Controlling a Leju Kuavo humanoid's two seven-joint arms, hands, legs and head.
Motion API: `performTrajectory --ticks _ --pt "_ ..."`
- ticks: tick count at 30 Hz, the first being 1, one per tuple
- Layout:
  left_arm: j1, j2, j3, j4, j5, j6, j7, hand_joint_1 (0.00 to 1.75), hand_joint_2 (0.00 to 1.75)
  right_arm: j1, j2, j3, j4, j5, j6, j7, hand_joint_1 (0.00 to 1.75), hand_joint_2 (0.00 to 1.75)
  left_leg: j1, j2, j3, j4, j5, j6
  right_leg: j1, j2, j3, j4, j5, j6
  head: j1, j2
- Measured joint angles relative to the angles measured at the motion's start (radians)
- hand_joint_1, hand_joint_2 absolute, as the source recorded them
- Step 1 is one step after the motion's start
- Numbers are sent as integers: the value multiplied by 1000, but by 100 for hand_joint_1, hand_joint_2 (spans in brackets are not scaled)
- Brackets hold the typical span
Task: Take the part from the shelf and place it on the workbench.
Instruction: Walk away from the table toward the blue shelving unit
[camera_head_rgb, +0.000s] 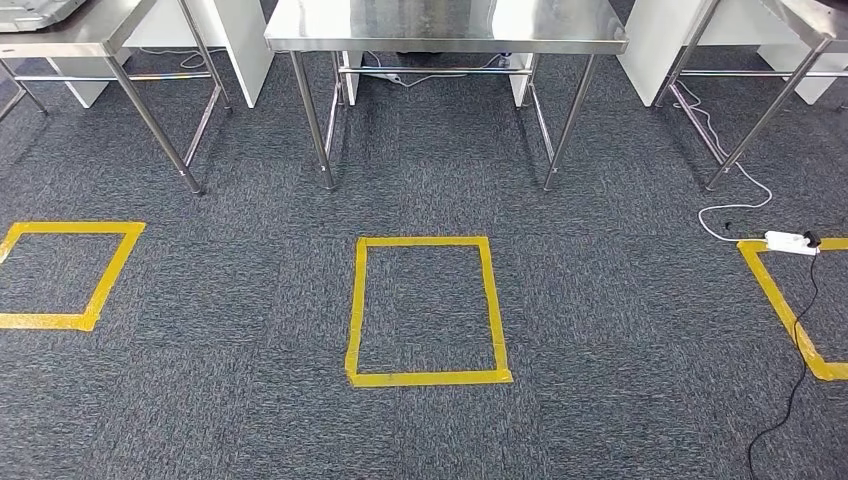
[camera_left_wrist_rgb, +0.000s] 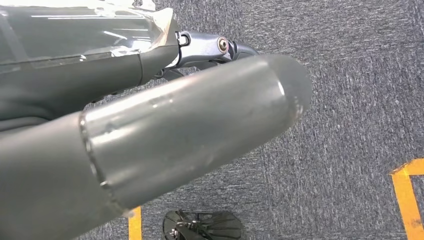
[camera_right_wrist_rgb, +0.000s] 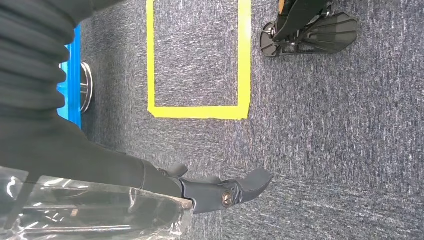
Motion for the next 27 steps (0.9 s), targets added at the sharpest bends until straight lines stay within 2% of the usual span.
performTrajectory --ticks 4,8,11,13,15,17,18,19,20,21,22,23,24,25,27 --pt "0 0 0 0 -1 0 1 0 0 0 0 1 0 -1 0 0 0 0 -2 0 0 0 0 0 -1 0 0 0 0 0 0 0" --pt "0 0 0 0 -3 0 2 0 0 0 0 1 0 -4 0 0 0 0 -6 0 -1 2 -1 2 -5 0 0 -1 1 2 0 0" --pt "0 1 0 0 -5 0 4 0 0 0 4 1 0 -5 0 -1 0 0 -9 -1 -4 6 -3 10 -12 0 1 -3 4 7 -1 0" --pt "0 -1 0 0 -5 0 4 0 0 0 4 1 0 -5 0 -2 0 0 -2 2 -1 -6 4 17 -9 0 -1 6 -3 9 0 0" --pt "-1 -2 0 0 -5 0 4 0 0 0 3 1 0 -5 0 -3 0 0 5 8 2 -19 13 25 -7 1 -34 75 -41 6 2 0" --pt "-1 -2 0 0 -6 -1 5 0 0 0 4 1 0 -5 0 -3 0 0 5 17 -1 -20 15 27 -13 2 -103 208 -99 3 3 0" --pt "-1 -2 0 0 -6 -1 5 0 0 2 4 1 0 -5 0 -3 0 0 6 21 -2 -20 15 27 -16 2 -134 266 -117 6 3 0" --pt "0 -2 0 0 -6 -1 5 0 0 3 3 1 0 -5 0 -3 0 0 6 26 -3 -19 15 26 -20 2 -150 293 -120 14 3 0" --pt "0 -2 0 0 -6 -2 5 0 0 5 3 1 0 -5 1 -4 0 0 7 32 -3 -18 14 24 -23 1 -146 281 -106 24 3 0" --pt "0 -3 0 0 -6 -2 5 0 0 6 2 0 0 -5 1 -5 0 0 9 38 -2 -17 13 20 -28 -3 -123 230 -79 36 3 0" --pt "0 -3 0 0 -6 -2 5 0 0 5 2 0 0 -5 2 -6 0 0 11 44 -1 -14 11 15 -32 -18 -86 153 -46 47 3 0" --pt "0 -3 0 0 -6 -2 5 0 0 3 3 0 0 -7 4 -6 0 0 10 51 -1 -9 7 7 -33 -37 -57 86 -19 51 5 0" --pt "0 -3 0 0 -6 -2 6 0 0 2 3 0 0 -8 5 -6 0 0 9 57 0 -5 3 -2 -32 -51 -38 41 -1 47 5 0" --pt "0 -2 0 0 -6 -2 6 0 0 0 4 1 -1 -8 6 -6 0 0 8 64 1 -1 -1 -10 -30 -59 -30 18 9 39 6 0" --pt "-1 -2 0 0 -7 -2 6 0 0 0 3 1 -1 -9 7 -6 0 0 9 79 5 1 -6 -23 -27 -43 -35 18 15 17 6 0"
